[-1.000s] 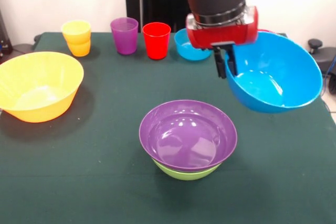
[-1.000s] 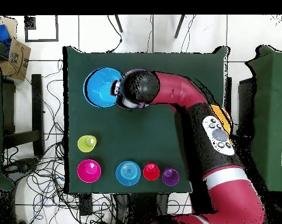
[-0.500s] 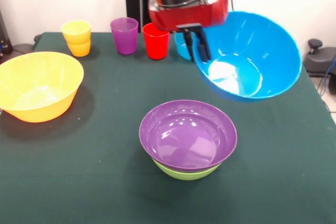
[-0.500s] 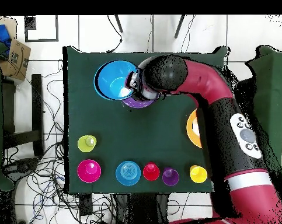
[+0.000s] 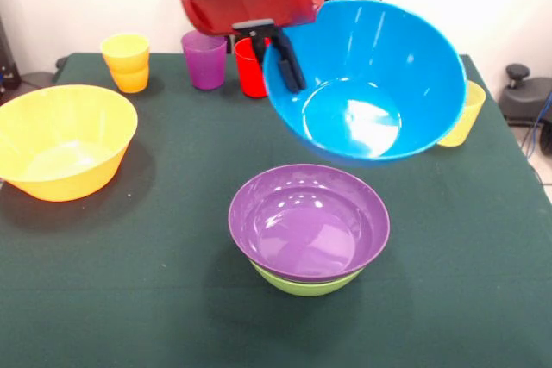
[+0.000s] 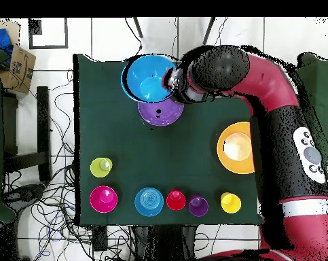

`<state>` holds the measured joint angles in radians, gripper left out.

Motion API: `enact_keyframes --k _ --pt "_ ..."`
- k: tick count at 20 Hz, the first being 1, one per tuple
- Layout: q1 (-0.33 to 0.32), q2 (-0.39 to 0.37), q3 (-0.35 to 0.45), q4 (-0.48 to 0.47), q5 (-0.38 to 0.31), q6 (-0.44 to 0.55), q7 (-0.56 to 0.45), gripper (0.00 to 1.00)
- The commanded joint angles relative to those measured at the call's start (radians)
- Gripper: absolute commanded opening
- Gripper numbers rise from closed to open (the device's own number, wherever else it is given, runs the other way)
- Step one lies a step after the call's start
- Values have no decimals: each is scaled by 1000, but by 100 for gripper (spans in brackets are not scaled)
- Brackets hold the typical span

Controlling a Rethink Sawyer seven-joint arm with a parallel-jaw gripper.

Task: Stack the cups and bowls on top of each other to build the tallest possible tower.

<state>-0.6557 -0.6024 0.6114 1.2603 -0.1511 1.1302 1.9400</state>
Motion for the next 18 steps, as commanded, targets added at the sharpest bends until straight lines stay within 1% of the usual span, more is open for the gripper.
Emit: enact_keyframes --k 1,3,7,11,15,18 --pt "-1 131 64 -111 -79 65 -337 0" --pt "-4 144 68 -115 -83 48 -334 0" --pt "-12 140 75 -78 -89 3 -313 0" --pt "-16 137 80 -60 -99 -22 -296 0" --pt "-20 143 85 -57 -109 -32 -284 0" --pt "-27 148 91 -54 -118 -34 -293 0"
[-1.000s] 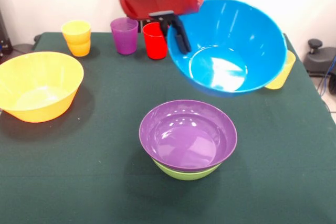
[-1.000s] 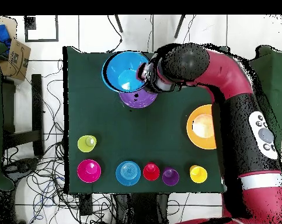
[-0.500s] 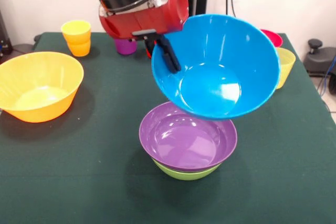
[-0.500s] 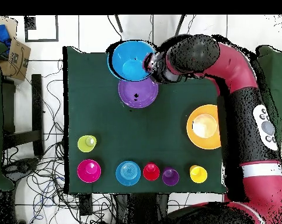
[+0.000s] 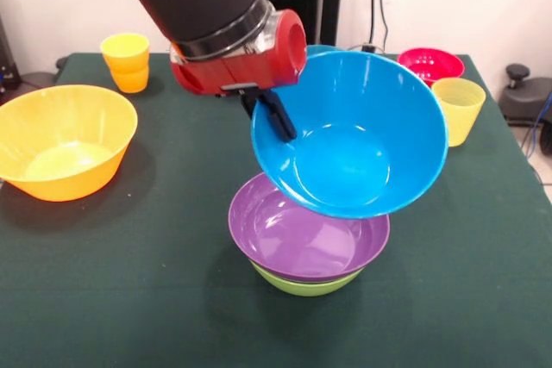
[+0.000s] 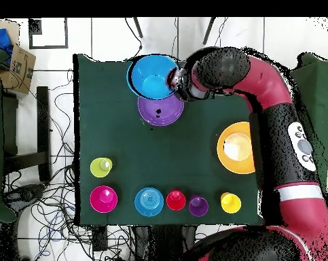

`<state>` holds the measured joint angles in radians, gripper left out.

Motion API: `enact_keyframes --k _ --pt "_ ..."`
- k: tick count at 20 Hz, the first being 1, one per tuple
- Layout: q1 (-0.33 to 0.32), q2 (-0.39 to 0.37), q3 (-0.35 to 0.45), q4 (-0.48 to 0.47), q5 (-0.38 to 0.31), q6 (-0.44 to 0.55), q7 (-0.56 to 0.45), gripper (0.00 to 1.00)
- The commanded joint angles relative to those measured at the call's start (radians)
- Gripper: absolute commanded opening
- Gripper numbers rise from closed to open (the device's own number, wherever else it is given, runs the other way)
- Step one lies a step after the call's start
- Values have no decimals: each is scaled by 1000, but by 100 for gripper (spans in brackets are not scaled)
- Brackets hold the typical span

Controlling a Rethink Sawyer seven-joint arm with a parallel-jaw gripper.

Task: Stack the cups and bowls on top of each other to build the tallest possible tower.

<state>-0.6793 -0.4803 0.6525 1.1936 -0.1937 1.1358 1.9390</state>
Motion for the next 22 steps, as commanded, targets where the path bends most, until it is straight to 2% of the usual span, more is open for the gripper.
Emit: enact_keyframes --k 1,10,15,19,22 --pt "-5 29 52 15 -79 -42 -295 0" --pt "-43 31 74 115 -118 -148 -276 0" --pt "-72 1 89 153 -124 -163 -257 0" --pt "-85 -6 94 132 -127 -141 -264 0" --pt "-106 -11 99 152 -131 -155 -259 0"
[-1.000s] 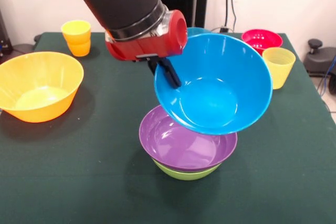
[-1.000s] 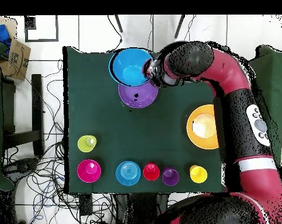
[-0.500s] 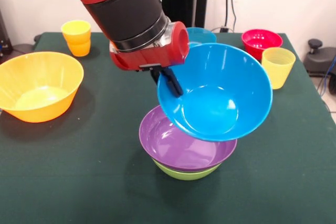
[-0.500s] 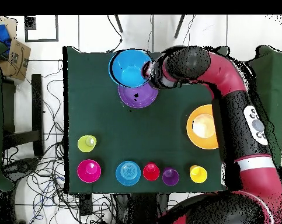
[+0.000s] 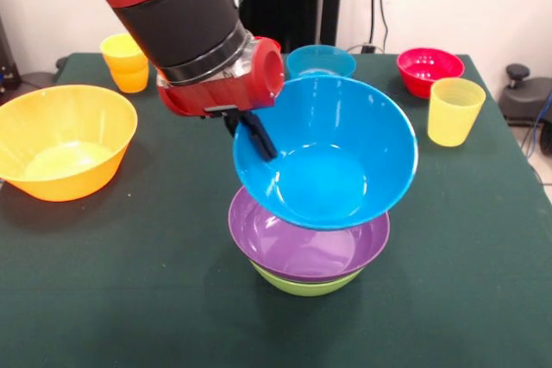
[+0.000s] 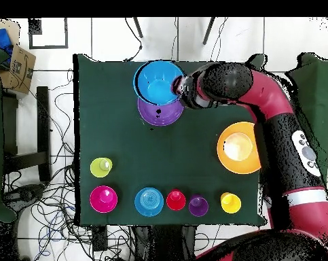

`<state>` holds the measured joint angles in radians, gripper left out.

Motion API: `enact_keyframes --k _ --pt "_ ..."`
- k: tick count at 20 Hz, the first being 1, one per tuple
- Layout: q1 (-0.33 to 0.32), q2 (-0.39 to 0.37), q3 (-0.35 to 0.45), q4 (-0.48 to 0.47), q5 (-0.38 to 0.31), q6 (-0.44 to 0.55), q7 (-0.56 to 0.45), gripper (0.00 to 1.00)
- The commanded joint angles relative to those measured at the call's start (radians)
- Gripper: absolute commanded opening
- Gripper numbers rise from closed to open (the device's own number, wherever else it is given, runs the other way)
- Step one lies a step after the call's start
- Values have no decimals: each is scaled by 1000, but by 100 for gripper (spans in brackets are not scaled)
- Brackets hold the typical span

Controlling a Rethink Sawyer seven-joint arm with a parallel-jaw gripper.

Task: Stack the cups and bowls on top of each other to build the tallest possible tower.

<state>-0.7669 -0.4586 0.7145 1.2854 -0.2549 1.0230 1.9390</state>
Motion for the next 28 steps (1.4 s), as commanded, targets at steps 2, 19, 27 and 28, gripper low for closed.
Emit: enact_keyframes --k 2,19,27,28 --pt "-29 -33 42 59 -70 -32 -264 0" --pt "-41 -25 59 63 -106 -43 -248 100" --pt "-31 -42 57 99 -112 -73 -209 100" --pt "-29 -46 56 106 -114 -79 -202 100"
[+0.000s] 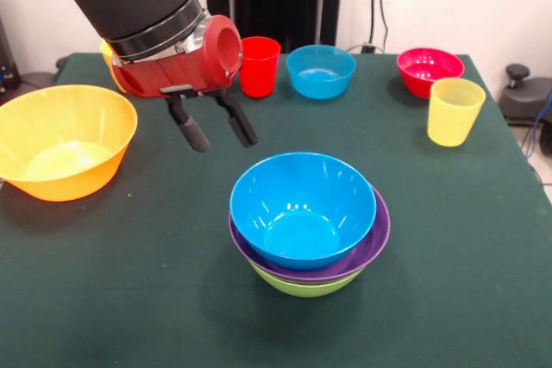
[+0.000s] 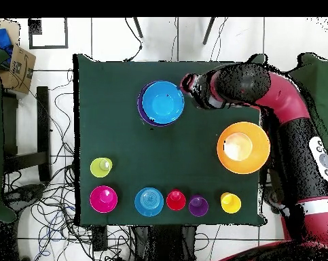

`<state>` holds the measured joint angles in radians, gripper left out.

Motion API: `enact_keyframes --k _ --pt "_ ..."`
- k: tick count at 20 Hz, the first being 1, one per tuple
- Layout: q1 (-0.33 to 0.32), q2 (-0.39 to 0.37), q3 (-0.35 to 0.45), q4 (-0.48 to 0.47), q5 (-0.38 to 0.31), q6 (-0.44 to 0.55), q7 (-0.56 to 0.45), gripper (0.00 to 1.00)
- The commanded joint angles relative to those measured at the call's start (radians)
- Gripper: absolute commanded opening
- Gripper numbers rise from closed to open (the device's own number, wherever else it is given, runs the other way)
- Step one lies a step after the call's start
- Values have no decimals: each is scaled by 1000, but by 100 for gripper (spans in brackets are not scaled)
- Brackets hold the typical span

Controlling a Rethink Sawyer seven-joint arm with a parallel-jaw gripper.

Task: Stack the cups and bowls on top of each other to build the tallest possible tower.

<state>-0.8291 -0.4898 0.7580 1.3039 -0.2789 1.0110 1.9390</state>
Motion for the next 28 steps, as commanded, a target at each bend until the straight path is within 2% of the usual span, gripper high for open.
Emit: enact_keyframes --k 1,6,9,12,17,21,24,28 --pt "35 -17 11 91 -90 -70 -199 100" --pt "38 -27 7 104 -88 -80 -186 100" --pt "31 -51 11 101 -78 -53 -196 100" --pt "-12 9 16 82 -98 -68 -275 100" --pt "-45 66 10 29 -164 -86 -365 100" --pt "-49 108 6 1 -217 -104 -385 100" --pt "-48 99 -18 39 -278 -145 -350 100" --pt "-50 51 -63 140 -369 -245 -264 100"
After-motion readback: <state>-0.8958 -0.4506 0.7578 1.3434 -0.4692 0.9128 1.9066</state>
